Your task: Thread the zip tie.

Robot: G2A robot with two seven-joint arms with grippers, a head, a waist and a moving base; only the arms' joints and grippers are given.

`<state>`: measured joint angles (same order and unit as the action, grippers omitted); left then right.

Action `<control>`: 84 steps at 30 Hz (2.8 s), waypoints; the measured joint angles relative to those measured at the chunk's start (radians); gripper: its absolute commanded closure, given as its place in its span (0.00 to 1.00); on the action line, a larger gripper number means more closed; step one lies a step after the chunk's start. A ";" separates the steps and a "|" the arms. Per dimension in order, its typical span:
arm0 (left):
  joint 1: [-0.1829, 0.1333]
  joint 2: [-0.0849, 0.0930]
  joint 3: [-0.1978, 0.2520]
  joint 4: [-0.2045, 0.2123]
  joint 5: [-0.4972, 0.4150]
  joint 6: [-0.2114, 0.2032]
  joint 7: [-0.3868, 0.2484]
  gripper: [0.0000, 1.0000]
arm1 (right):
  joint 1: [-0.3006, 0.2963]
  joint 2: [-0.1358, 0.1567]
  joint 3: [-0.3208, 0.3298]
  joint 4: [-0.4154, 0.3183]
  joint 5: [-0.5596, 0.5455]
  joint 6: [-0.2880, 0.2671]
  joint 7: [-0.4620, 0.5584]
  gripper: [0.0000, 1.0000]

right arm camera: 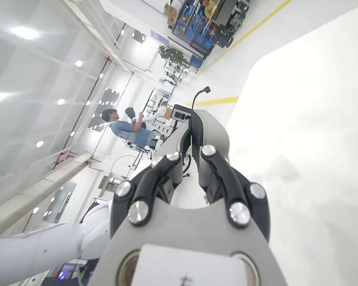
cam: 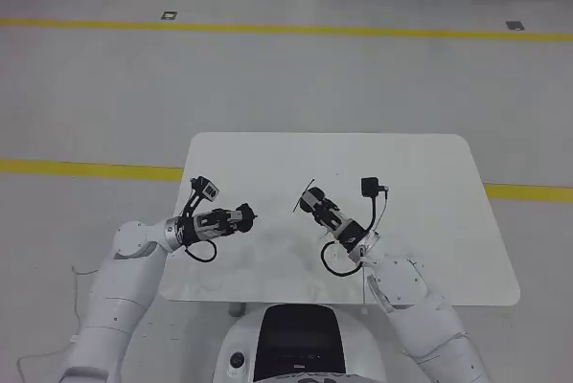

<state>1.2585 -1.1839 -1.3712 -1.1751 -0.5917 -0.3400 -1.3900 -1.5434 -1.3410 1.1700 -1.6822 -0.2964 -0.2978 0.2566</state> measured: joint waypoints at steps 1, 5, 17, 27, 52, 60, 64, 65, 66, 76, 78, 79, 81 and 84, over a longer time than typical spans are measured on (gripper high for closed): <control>0.000 0.000 0.000 0.000 0.000 0.000 0.000 1.00 | -0.004 -0.001 -0.008 0.000 -0.023 -0.009 -0.030 1.00; 0.000 0.000 0.000 0.000 0.000 0.000 0.000 1.00 | -0.017 -0.005 -0.044 0.001 -0.132 -0.044 -0.158 1.00; 0.000 0.000 0.000 0.000 0.000 0.000 0.000 1.00 | -0.018 -0.005 -0.049 -0.001 -0.160 -0.042 -0.177 1.00; 0.012 0.000 0.024 -0.007 0.008 0.008 0.057 1.00 | -0.018 -0.005 -0.049 -0.001 -0.160 -0.042 -0.177 1.00; -0.012 -0.029 0.134 -0.046 0.045 0.004 0.198 1.00 | -0.018 -0.004 -0.045 -0.009 -0.167 -0.038 -0.182 1.00; -0.013 -0.029 0.174 -0.065 0.045 0.014 0.251 1.00 | -0.060 0.008 -0.007 -0.080 -0.292 -0.020 -0.223 1.00; -0.031 -0.031 0.199 -0.056 0.035 0.010 0.263 1.00 | -0.081 0.014 0.012 -0.102 -0.314 -0.036 -0.229 1.00; -0.035 -0.032 0.204 -0.054 0.033 0.009 0.266 1.00 | -0.084 0.015 0.017 -0.106 -0.317 -0.036 -0.227 1.00; -0.039 -0.033 0.209 -0.051 0.031 0.008 0.269 1.00 | -0.087 0.016 0.020 -0.109 -0.319 -0.036 -0.225 1.00; -0.080 -0.043 0.261 -0.029 0.006 0.000 0.301 1.00 | -0.093 0.020 0.023 -0.118 -0.329 -0.031 -0.239 1.00; -0.084 -0.043 0.260 -0.032 0.019 0.000 0.309 1.00 | -0.092 0.020 0.024 -0.121 -0.336 -0.027 -0.248 1.00; -0.084 -0.043 0.260 -0.033 0.022 0.000 0.310 1.00 | -0.091 0.020 0.024 -0.122 -0.337 -0.026 -0.249 1.00; -0.084 -0.043 0.259 -0.033 0.021 0.000 0.310 1.00 | -0.091 0.020 0.024 -0.122 -0.338 -0.026 -0.249 1.00; -0.084 -0.043 0.259 -0.033 0.021 0.000 0.310 1.00 | -0.091 0.020 0.024 -0.122 -0.337 -0.026 -0.249 1.00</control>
<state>1.1749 -1.2267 -1.1118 -1.2080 -0.5711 -0.3400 -1.0803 -1.6349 -1.3212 1.1944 -1.8040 -0.6336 -0.3239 0.0081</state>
